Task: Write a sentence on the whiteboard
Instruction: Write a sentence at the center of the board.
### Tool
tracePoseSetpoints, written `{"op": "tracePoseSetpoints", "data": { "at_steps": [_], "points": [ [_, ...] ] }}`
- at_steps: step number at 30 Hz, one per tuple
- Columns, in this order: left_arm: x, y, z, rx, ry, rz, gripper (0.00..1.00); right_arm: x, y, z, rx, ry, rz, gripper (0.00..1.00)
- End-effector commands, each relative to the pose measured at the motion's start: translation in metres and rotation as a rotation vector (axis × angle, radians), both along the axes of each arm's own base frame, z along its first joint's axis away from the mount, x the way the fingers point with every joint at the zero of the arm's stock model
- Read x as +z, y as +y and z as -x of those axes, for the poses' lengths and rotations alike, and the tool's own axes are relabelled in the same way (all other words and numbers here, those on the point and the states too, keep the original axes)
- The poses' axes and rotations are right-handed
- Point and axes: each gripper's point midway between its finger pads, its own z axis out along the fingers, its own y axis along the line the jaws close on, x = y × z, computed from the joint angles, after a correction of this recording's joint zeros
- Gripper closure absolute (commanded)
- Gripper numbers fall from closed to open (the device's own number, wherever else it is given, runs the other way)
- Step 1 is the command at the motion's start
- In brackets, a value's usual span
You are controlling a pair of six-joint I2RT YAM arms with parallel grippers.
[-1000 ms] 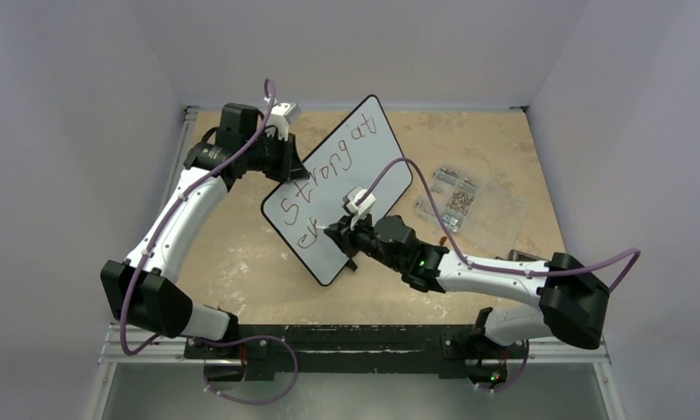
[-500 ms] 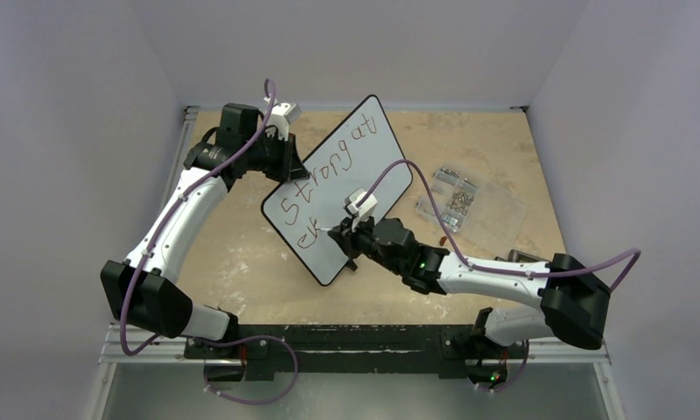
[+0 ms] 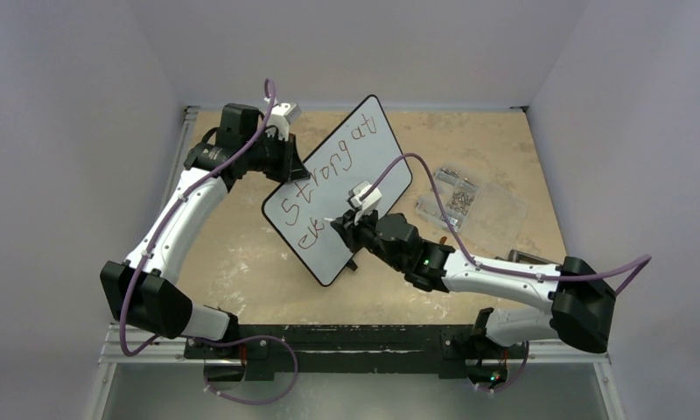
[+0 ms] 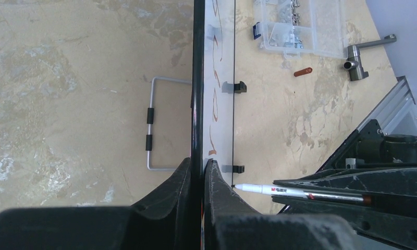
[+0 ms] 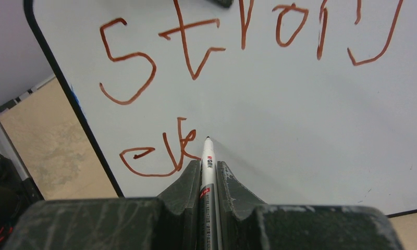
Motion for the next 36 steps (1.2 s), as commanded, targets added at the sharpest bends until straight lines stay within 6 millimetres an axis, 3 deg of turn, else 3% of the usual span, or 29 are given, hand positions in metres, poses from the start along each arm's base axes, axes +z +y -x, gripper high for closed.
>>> {"op": "tracePoseSetpoints", "data": {
  "at_steps": [1, 22, 36],
  "points": [
    [-0.001, 0.03, -0.015, 0.084, -0.093, -0.143, 1.0, 0.06, 0.001, -0.005, -0.01, -0.101, -0.129, 1.0],
    [0.001, 0.03, -0.014, 0.082, -0.098, -0.14, 1.0, 0.035, 0.019, -0.011, 0.01, -0.073, -0.093, 1.0],
    [0.002, 0.03, -0.013, 0.083, -0.1, -0.14, 1.0, -0.019, -0.003, -0.007, -0.044, 0.002, 0.011, 1.0]
  ]
}}
